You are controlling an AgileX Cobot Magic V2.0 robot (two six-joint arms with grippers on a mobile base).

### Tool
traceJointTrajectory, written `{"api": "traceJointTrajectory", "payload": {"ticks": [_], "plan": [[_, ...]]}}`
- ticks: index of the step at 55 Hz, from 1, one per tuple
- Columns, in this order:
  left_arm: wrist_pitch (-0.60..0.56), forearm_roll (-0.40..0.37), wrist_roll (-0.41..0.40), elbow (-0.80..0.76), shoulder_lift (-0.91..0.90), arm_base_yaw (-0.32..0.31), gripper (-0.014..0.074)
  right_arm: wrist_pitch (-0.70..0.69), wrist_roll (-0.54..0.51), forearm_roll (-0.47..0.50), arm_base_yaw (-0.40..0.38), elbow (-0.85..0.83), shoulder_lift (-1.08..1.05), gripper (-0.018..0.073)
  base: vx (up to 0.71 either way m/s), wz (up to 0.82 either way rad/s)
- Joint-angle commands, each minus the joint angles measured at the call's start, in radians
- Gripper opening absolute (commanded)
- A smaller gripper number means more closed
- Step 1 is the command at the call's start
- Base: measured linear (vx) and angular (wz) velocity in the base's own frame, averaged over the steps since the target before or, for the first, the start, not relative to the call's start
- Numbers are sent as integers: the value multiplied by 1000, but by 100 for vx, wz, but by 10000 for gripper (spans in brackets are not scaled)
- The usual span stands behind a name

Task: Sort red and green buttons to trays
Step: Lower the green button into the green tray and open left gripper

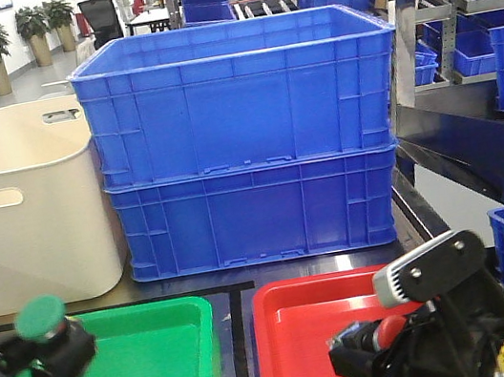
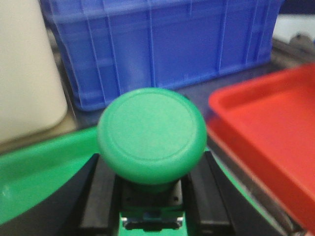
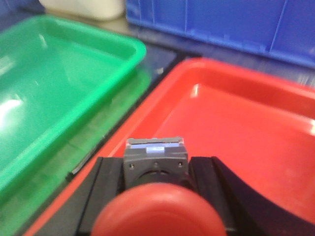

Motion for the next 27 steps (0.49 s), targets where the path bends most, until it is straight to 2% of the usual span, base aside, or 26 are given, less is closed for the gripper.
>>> {"api": "traceJointTrajectory", "payload": {"ticks": [1,5,13,21,27], "plan": [[-44,-7,-11,-35,35,-9,4,-84,6,5,1,-34,6,0,0,0],[-26,-7,-10,-35,76,-9,4,-57,12,21,-3,-34,22,1,0,0],[-15,-7,-10,-35,135,-9,4,-5,65,105,-67,-35,41,3,0,0],[-20,-7,-10,-35,161,-9,31,5,59,99,-111,-35,38,36,0,0],[-19,-7,-10,-35,168,-9,94,40,57,98,-115,-35,38,88,0,0]]}}
